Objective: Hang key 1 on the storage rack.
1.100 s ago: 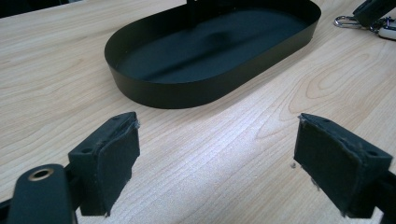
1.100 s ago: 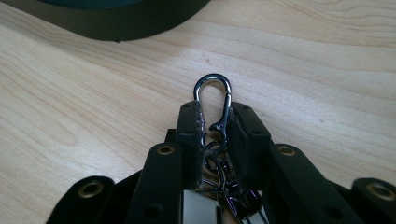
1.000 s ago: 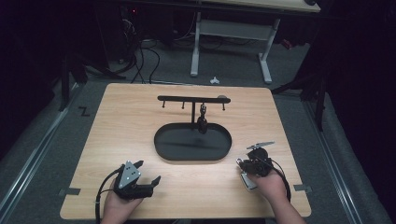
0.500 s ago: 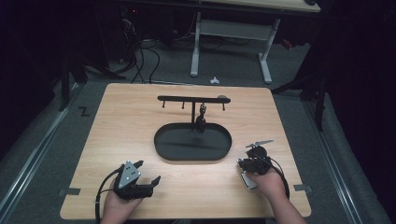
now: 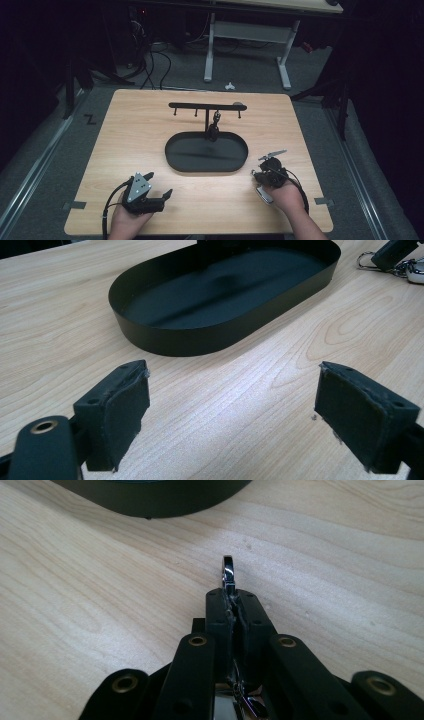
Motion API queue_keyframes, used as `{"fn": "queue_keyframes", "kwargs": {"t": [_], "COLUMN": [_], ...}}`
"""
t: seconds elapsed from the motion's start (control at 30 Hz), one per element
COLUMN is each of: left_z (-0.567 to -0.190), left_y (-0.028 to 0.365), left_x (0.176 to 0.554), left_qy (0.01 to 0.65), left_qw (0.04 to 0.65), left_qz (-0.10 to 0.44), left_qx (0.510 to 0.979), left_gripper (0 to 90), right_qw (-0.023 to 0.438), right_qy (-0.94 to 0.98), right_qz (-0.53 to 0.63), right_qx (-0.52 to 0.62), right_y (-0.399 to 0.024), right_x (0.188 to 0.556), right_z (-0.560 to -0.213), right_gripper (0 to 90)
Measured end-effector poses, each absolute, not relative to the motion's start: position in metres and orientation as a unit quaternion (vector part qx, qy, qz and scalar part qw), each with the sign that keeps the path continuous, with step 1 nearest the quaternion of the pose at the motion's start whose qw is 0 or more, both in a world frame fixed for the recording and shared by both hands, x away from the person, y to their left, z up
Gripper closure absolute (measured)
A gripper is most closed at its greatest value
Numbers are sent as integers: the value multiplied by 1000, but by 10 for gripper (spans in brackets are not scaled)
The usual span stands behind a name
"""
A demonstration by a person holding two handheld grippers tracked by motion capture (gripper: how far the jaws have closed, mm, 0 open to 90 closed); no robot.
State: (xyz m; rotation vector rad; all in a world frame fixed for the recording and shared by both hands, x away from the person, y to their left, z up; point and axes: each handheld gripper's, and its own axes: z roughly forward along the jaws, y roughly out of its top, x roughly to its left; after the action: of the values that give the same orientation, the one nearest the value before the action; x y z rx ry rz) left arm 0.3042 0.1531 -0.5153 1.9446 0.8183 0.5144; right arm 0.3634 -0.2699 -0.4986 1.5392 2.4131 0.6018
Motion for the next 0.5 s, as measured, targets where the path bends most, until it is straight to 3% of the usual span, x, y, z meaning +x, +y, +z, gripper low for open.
{"fn": "queue_keyframes", "kwargs": {"t": [0.5], "left_z": [-515], "left_y": [153], "left_x": [304], "left_qy": [332], "left_qw": [467], "left_qz": [209], "left_qx": [793], "left_gripper": [149], "right_qw": [79], "right_qy": [834], "right_qz": [189], "right_qx": [513], "right_y": [-276], "right_x": [361], "right_z": [-471], "right_gripper": [861]}}
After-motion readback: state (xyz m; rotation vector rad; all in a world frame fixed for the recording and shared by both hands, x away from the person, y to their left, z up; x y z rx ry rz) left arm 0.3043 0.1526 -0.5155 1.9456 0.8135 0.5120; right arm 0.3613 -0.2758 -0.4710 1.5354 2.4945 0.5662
